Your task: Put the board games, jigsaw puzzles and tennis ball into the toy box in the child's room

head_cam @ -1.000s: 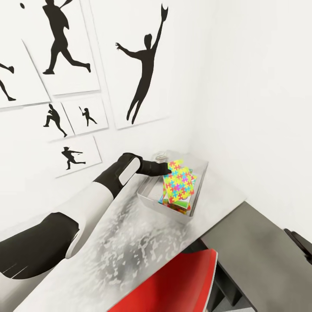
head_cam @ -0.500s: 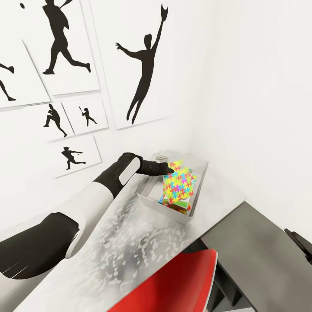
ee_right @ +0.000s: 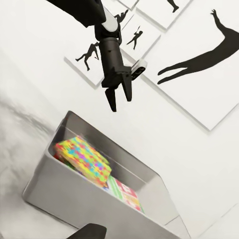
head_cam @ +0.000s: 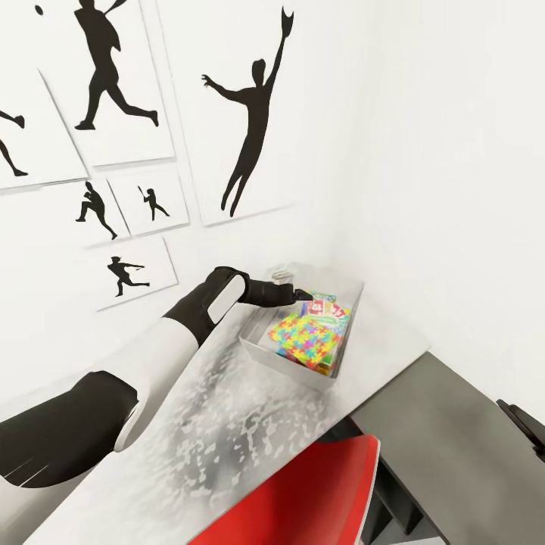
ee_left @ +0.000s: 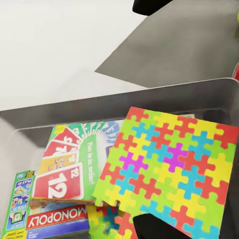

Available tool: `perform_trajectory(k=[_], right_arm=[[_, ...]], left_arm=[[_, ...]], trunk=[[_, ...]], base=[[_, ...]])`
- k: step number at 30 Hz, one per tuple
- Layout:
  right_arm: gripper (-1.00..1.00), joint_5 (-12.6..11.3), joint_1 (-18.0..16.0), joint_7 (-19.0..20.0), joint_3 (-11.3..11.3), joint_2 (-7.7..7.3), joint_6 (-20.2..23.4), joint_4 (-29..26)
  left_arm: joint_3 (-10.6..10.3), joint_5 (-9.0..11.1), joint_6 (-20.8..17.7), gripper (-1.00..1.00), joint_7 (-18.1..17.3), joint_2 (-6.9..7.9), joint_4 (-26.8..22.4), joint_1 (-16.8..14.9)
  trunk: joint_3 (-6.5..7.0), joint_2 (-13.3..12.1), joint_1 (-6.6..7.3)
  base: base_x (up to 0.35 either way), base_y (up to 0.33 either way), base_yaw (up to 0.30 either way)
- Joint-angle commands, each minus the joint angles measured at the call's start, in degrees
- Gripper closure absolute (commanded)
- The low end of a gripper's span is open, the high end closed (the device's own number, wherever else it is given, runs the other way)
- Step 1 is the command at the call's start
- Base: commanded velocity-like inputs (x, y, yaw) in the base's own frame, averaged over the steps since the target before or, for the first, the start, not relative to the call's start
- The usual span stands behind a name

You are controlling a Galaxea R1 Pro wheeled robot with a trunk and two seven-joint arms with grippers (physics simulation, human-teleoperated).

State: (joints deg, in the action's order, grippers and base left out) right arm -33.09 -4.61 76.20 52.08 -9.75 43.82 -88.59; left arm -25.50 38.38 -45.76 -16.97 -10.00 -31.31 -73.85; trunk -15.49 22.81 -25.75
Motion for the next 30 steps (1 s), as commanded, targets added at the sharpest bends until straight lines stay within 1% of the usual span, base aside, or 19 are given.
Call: perform_trajectory(k=[1, 10, 12, 15, 17, 18, 20, 21, 23, 24, 25, 27, 29, 30], right_arm=[[-1.00, -0.1, 0.0, 0.1, 0.0, -0.01, 0.5, 0.0], [-1.00, -0.1, 0.0, 0.1, 0.0, -0.05, 0.5, 0.0], [-1.00, -0.2, 0.0, 0.1, 0.1, -0.04, 0.5, 0.0], [-1.00, -0.4, 0.0, 0.2, 0.7, -0.08, 0.5, 0.1], [-1.00, -0.6, 0.0, 0.2, 1.6, -0.06, 0.5, 0.1], [-1.00, -0.7, 0.0, 0.2, 1.9, -0.04, 0.5, 0.1], [-1.00, -0.8, 0.0, 0.2, 2.4, -0.02, 0.5, 0.1], [-1.00, -0.8, 0.0, 0.2, 2.6, -0.02, 0.5, 0.1], [-1.00, -0.8, 0.0, 0.5, 2.7, -0.01, 0.5, 0.1], [-1.00, -0.8, 0.0, 0.7, 2.8, -0.01, 0.5, 0.1], [-1.00, -0.7, 0.0, 1.0, 2.8, -0.01, 0.5, 0.1], [-1.00, -0.7, 0.0, 1.3, 2.8, -0.01, 0.5, 0.1], [-1.00, -0.6, 0.0, 1.4, 2.8, -0.03, 0.5, 0.2], [-1.00, -0.6, 0.0, 1.4, 2.8, -0.02, 0.5, 0.2]], left_arm=[[0.0, -0.2, -0.1, -1.00, -0.3, 0.00, 0.0, -0.1], [0.1, -0.2, -0.2, -1.00, -0.4, 0.00, -0.1, -0.1], [0.1, -0.2, -0.2, -1.00, -0.8, 0.00, -0.9, -0.1], [0.2, 0.0, -1.0, -1.00, -2.9, 0.00, -4.8, 0.0], [0.2, 0.2, -2.9, -1.00, -5.3, 0.12, -9.1, 0.1], [0.2, 0.3, -4.6, -1.00, -6.6, 1.53, -11.6, 0.2], [0.4, 0.5, -8.1, -1.00, -9.0, 5.26, -16.9, 0.8], [0.7, 0.6, -9.5, -1.00, -10.3, 7.58, -19.6, 1.6], [1.8, 1.2, -11.8, -1.00, -14.0, 12.88, -25.9, 4.2], [2.4, 1.6, -12.7, -1.00, -16.2, 15.70, -29.2, 6.0], [3.6, 2.4, -13.4, -1.00, -19.4, 20.33, -34.3, 9.3], [5.7, 4.1, -13.9, -1.00, -23.4, 26.96, -40.1, 14.6], [8.6, 6.7, -13.9, -1.00, -27.1, 33.09, -43.5, 20.7], [10.5, 8.1, -13.8, -1.00, -28.8, 35.64, -44.4, 24.1]], trunk=[[-0.11, 0.1, -0.03], [-0.11, 0.1, -0.03], [-0.11, 0.1, -0.03], [-0.11, 0.1, -0.03], [-0.11, 0.1, -0.03], [-0.11, 0.1, -0.03], [-0.06, 0.1, -0.03], [-0.01, 0.1, -0.03], [0.11, 0.1, -0.03], [0.17, 0.1, -0.03], [0.24, 0.1, -0.03], [0.39, 0.1, -0.03], [0.53, 0.1, -0.03], [0.60, 0.1, -0.03]], base=[[0.000, 0.000, 0.000], [0.000, 0.000, 0.000], [0.000, 0.000, 0.000], [0.000, 0.000, 0.000], [0.000, 0.000, 0.000], [0.000, 0.000, 0.000], [0.000, 0.000, -0.031], [0.000, 0.000, -0.099], [0.000, 0.000, -0.140], [0.000, 0.000, -0.162], [0.000, 0.000, -0.173], [0.000, 0.000, -0.178], [0.000, 0.000, -0.182], [0.000, 0.000, -0.183]])
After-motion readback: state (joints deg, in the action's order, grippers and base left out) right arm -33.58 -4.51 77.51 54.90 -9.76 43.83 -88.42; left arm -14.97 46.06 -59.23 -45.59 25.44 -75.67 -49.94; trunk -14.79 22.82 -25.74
